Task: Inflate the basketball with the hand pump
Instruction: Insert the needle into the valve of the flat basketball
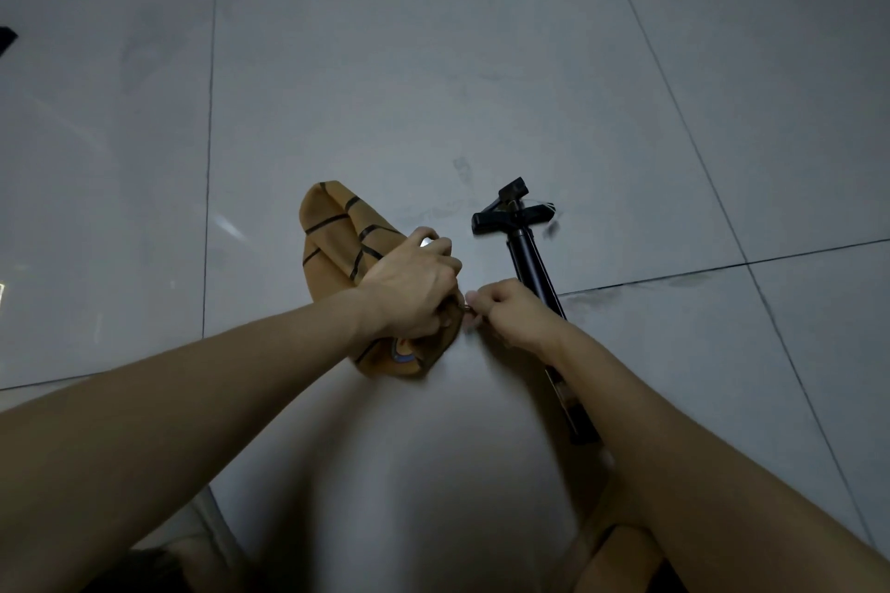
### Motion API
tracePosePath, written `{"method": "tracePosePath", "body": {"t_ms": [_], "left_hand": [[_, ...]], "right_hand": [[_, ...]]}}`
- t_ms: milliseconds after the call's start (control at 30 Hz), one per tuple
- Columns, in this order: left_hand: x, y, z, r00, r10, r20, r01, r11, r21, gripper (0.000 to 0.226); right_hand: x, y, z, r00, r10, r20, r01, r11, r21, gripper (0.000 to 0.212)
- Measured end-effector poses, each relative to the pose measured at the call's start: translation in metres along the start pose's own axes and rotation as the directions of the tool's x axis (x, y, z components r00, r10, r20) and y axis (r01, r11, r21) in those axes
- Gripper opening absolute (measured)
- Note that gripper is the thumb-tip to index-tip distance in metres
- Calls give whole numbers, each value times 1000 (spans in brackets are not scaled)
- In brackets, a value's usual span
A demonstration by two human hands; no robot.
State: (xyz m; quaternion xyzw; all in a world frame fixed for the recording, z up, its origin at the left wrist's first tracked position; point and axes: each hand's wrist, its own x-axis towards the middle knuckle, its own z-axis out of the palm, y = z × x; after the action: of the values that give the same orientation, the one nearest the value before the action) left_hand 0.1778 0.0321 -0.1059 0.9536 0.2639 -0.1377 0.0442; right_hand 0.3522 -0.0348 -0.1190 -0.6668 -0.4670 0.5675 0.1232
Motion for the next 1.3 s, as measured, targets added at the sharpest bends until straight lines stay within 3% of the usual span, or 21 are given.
{"method": "tracePosePath", "body": {"t_ms": [167, 267, 400, 500, 567, 600, 667, 733, 767, 800, 867, 1000, 1067, 1167, 1300], "left_hand": [[0, 0, -1, 1000, 12, 6, -12, 1000, 6, 34], [-1, 1, -1, 1000, 19, -1, -19, 1000, 7, 35], [-1, 0, -2, 1000, 9, 4, -9, 1000, -3, 37], [-3, 1, -2, 1000, 16, -20, -15, 1000, 2, 33], [-4, 1, 0, 999, 25, -21, -24, 999, 32, 28], [-4, 2, 0, 999, 31, -13, -31, 998, 46, 26], [-4, 2, 0, 999, 50, 5, -50, 996, 72, 26], [-5, 3, -1, 997, 71, 11, -72, 993, 95, 26], [-5, 3, -1, 997, 81, 14, -82, 991, 102, 26], [-4, 3, -1, 996, 91, 18, -92, 990, 108, 26], [-2, 2, -1, 994, 108, 26, -110, 987, 114, 26], [0, -3, 0, 992, 126, 25, -128, 987, 92, 28], [0, -4, 0, 994, 107, 6, -108, 992, 63, 31], [0, -6, -2, 996, 87, -4, -86, 996, 34, 34], [-1, -4, -2, 997, 81, -14, -81, 996, 49, 32]], "right_hand": [[-3, 8, 6, 969, -192, -157, 157, 965, -211, 11], [-5, 8, 11, 945, -274, -180, 194, 910, -367, 10], [-3, 7, 24, 933, -271, -238, 168, 911, -376, 14], [-4, 6, 37, 935, -142, -326, 83, 979, -188, 17], [-3, 3, 44, 947, 32, -318, -7, 997, 81, 22], [-1, 1, 46, 949, 151, -276, -70, 957, 281, 22], [2, -5, 47, 919, 376, -122, -211, 727, 654, 19], [7, -11, 45, 873, 487, 5, -281, 495, 822, 18], [9, -12, 45, 866, 500, 24, -286, 455, 843, 17], [10, -14, 45, 866, 499, 8, -280, 474, 835, 15], [10, -13, 48, 886, 454, -96, -241, 625, 742, 11], [8, 6, 55, 923, 179, -340, -28, 914, 405, 25], [7, 12, 57, 927, 73, -368, 50, 948, 314, 20], [8, 12, 52, 936, 39, -350, 58, 963, 262, 21], [7, 1, 47, 953, 157, -258, -38, 910, 414, 18]]}}
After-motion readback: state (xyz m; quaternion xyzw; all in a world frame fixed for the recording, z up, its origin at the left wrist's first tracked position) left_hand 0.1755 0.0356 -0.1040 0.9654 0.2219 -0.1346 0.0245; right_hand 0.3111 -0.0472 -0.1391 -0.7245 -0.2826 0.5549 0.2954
